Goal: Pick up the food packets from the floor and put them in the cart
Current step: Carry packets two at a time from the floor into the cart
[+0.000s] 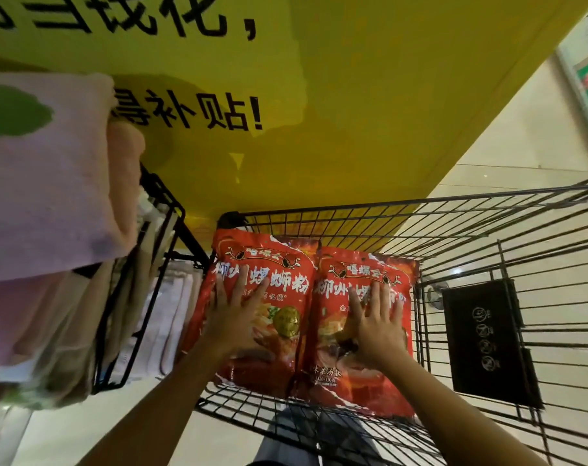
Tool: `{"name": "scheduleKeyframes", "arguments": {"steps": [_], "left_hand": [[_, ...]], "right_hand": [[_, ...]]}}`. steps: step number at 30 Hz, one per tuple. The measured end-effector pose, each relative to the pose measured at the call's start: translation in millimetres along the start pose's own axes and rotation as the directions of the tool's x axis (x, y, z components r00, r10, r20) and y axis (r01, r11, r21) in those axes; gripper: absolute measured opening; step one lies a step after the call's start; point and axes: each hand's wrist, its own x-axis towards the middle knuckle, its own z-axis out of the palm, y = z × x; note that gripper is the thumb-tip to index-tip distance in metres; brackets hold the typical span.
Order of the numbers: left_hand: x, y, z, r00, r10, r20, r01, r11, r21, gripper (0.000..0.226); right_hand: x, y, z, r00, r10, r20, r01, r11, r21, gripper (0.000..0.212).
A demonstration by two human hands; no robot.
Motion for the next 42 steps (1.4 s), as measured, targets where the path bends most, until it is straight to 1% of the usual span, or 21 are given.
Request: {"name": "scheduleKeyframes", "arguments": {"steps": [3, 5, 8, 10, 13, 15, 18, 20, 23, 25, 30, 34, 37, 39, 42], "left_hand": [[-0.3, 0.2, 1.6, 1.0, 0.002, -0.001, -0.002, 1.0, 0.012, 0.139], [-1.3, 2.4, -1.3, 1.0, -0.012, 0.027, 0.012, 1.0, 0.025, 0.139], [-1.8, 7.3, -14.2, 0.998, -0.055, 0.031, 0.051, 0.994, 0.101, 0.134], [-3.8, 11.1, -23.2, 0.997, -0.069, -0.017, 0.071, 0.985, 0.158, 0.126], [-6.9, 16.8, -29.8, 0.992, -0.049, -0.115, 0.073, 0.974, 0.216, 0.112], [-5.4, 20.7, -30.6, 0.988, -0.045, -0.146, 0.08, 0.966, 0.244, 0.108], [-4.4, 30.6, -31.4, 0.983, -0.053, -0.174, 0.093, 0.968, 0.234, 0.101], [-3.3, 38.2, -34.7, 0.982, -0.033, -0.185, 0.076, 0.97, 0.232, 0.096], [-0.9, 54.7, -47.2, 0.981, 0.008, -0.195, 0.034, 0.977, 0.211, 0.088], [1.8, 67.9, -57.9, 0.976, 0.038, -0.216, 0.006, 0.979, 0.202, 0.083], [1.4, 102.8, -87.5, 0.963, 0.077, -0.258, -0.037, 0.987, 0.155, 0.078], [-6.3, 139.8, -122.5, 0.942, 0.132, -0.308, -0.088, 0.984, 0.154, 0.072], [-14.2, 177.1, -148.7, 0.906, 0.236, -0.351, -0.172, 0.964, 0.205, 0.073], [-19.1, 203.8, -162.5, 0.871, 0.332, -0.362, -0.257, 0.936, 0.241, 0.074], [-31.4, 248.1, -179.8, 0.778, 0.482, -0.403, -0.424, 0.876, 0.229, 0.071]], "right_hand": [[0.3, -1.6, 1.1, 1.0, -0.019, 0.015, 0.019, 1.0, -0.001, 0.139], [1.6, -0.1, -0.3, 0.999, -0.024, 0.03, 0.025, 0.999, -0.022, 0.139], [3.0, 5.1, -8.3, 0.998, -0.036, 0.048, 0.038, 0.999, -0.038, 0.139], [3.2, 10.8, -15.0, 0.998, -0.05, 0.048, 0.05, 0.999, -0.014, 0.133], [3.9, 18.9, -20.8, 0.996, -0.085, 0.026, 0.084, 0.996, 0.017, 0.121], [3.9, 23.2, -21.9, 0.994, -0.106, 0.008, 0.105, 0.994, 0.027, 0.116], [3.7, 27.2, -21.1, 0.99, -0.137, -0.039, 0.138, 0.99, 0.025, 0.107], [2.8, 27.8, -22.7, 0.985, -0.144, -0.093, 0.148, 0.988, 0.036, 0.098], [1.8, 29.9, -33.0, 0.971, -0.143, -0.191, 0.161, 0.983, 0.083, 0.074], [0.4, 31.9, -45.0, 0.961, -0.147, -0.234, 0.174, 0.98, 0.1, 0.063], [-12.2, 44.9, -81.0, 0.933, -0.153, -0.325, 0.195, 0.975, 0.101, 0.058], [-36.8, 68.2, -114.2, 0.893, -0.121, -0.433, 0.184, 0.977, 0.106, 0.055], [-68.3, 94.5, -139.5, 0.86, -0.035, -0.509, 0.116, 0.985, 0.128, 0.059], [-96.4, 114.5, -151.5, 0.833, 0.05, -0.551, 0.044, 0.987, 0.155, 0.06], [-147.6, 144.5, -158.1, 0.772, 0.203, -0.603, -0.096, 0.974, 0.205, 0.062]]}}
